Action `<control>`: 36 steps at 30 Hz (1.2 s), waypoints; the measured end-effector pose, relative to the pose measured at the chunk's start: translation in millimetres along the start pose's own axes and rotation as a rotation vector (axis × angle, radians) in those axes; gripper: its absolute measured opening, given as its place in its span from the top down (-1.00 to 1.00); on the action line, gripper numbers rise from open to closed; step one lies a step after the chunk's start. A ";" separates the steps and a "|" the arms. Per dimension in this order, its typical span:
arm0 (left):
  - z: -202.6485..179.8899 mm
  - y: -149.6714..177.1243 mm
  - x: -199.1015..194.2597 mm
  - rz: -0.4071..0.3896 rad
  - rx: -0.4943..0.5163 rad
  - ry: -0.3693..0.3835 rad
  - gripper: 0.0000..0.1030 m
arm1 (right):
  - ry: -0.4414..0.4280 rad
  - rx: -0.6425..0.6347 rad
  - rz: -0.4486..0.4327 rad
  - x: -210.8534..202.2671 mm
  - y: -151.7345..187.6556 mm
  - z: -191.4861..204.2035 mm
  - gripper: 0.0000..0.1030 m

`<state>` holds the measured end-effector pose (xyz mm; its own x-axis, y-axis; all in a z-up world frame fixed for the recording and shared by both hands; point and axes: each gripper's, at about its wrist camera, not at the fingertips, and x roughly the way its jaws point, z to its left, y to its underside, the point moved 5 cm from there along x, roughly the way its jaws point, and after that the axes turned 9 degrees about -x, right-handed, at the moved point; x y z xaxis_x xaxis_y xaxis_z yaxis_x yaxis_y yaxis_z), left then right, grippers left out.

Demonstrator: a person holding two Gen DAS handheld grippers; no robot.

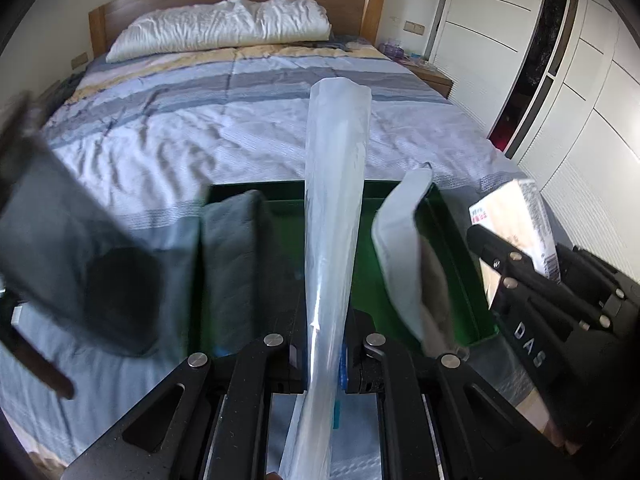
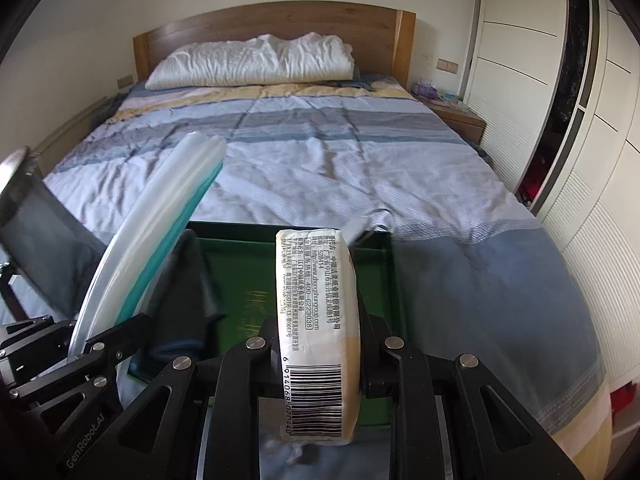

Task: Organize soft objects
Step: 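Lift the plastic bag and tissue pack and carry them toward the tray, then lower the bag and tissue pack into the green tray beside the towels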

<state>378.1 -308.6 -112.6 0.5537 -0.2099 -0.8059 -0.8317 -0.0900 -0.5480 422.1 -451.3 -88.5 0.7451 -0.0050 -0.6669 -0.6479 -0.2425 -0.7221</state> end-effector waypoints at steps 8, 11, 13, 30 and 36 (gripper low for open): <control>-17.5 -6.4 39.5 0.044 -0.017 -0.040 0.85 | -0.004 -0.013 0.047 27.6 6.9 -11.4 0.58; -18.8 -4.2 51.6 0.063 -0.028 -0.052 0.85 | -0.007 -0.011 0.054 45.2 3.9 -16.0 0.58; -17.2 -3.3 59.3 0.069 -0.027 -0.062 0.85 | -0.007 -0.011 0.054 48.2 3.5 -17.3 0.57; -15.1 2.2 92.5 0.107 -0.045 -0.080 0.83 | -0.033 -0.065 0.033 89.0 -10.9 -10.1 0.57; -14.5 4.1 97.5 0.113 -0.052 -0.070 0.76 | -0.035 -0.091 0.037 102.4 -19.4 -6.0 0.57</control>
<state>428.0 -343.6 -190.2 0.4562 -0.1536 -0.8765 -0.8891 -0.1205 -0.4417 511.9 -452.9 -141.7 0.7140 0.0184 -0.6999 -0.6565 -0.3298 -0.6784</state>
